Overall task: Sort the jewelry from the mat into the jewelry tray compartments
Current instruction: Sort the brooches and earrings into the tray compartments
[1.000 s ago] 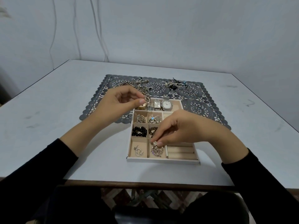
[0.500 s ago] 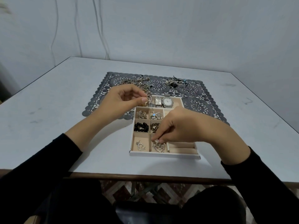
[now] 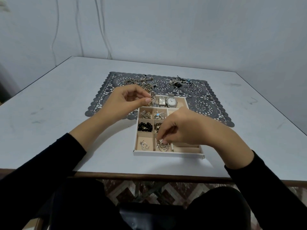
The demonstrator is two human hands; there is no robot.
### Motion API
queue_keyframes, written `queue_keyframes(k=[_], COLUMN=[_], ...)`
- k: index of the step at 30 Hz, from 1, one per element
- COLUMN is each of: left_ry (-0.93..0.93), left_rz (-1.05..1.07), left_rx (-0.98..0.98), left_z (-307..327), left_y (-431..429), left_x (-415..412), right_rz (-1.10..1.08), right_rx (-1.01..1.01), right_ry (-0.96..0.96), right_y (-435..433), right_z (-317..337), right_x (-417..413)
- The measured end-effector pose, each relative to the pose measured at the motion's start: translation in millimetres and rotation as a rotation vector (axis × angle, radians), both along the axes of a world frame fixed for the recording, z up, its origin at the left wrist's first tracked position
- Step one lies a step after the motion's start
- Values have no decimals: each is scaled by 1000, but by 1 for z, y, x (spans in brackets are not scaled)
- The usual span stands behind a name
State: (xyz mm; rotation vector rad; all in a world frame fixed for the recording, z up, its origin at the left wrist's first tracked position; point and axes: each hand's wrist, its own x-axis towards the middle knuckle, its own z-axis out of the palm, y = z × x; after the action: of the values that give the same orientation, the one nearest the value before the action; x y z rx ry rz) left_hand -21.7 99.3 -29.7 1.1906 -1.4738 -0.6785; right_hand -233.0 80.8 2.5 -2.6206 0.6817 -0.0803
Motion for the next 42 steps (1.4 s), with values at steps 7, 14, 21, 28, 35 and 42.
queue_keyframes(k=[7,14,21,28,35,42], left_ry=[-17,-29,-42,-66,-60,-151], left_rz=[8,9,1,0,-46,-219], left_rx=[4,-6,10,39,71,194], left_z=[-1,0,1,0,1,8], left_y=[0,2,9,15,20,35], left_x=[1,1,0,0,-4,-3], right_rz=[6,-20,-227,-622,-745,-658], right_rx=[-20,21,218,-95,-224,-225], right_ry=[-7,-40,-528,-609,-248,-173], right_y=[1,0,-17,-54,-62,-77], right_z=[-2,0,-4,-38,-54,-70], right_x=[0,-4,-26,-51,-60,-62])
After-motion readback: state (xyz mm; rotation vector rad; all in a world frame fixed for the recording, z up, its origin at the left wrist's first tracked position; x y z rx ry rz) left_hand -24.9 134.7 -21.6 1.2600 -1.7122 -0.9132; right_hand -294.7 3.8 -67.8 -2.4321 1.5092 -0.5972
